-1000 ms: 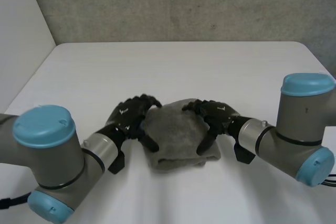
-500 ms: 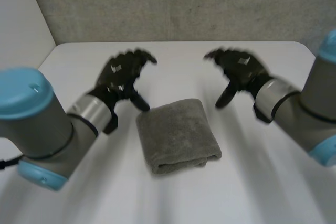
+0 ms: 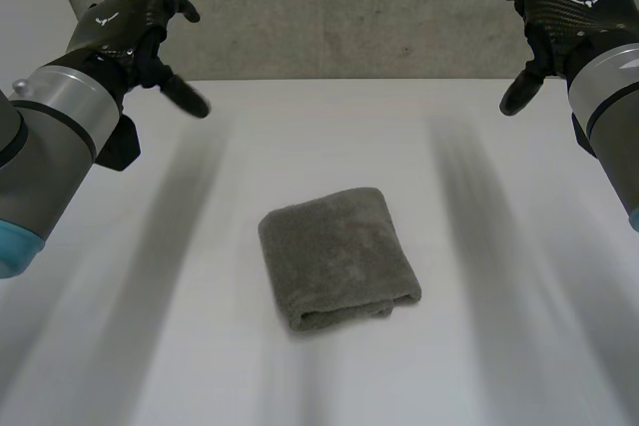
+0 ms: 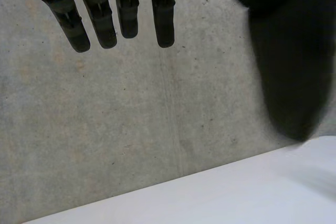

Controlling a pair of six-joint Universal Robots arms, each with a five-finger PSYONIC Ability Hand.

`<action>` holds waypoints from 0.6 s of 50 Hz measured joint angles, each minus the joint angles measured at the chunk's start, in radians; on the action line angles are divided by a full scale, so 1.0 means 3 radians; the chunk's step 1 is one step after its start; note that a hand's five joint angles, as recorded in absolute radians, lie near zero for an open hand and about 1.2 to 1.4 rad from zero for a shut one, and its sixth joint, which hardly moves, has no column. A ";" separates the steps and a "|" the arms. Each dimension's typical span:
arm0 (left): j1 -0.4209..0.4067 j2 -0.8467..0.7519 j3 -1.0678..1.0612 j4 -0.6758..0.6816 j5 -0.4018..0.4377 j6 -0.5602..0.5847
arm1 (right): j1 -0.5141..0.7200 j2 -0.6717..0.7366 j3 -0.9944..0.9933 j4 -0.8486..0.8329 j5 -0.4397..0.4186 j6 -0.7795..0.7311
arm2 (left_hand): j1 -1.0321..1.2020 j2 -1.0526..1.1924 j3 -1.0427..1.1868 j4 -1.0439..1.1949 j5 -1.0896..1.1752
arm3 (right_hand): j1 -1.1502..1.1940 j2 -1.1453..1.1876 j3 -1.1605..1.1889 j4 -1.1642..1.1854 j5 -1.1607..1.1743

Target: Fold the towel.

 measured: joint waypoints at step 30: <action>0.0053 -0.0005 0.0068 -0.0096 0.0021 0.0011 | 0.0001 0.0006 -0.0024 0.0126 -0.0218 0.0077 | 0.0906 0.0942 0.0978 0.0980 0.0941 | 0.0003 0.0000 0.0000 0.0000 0.0000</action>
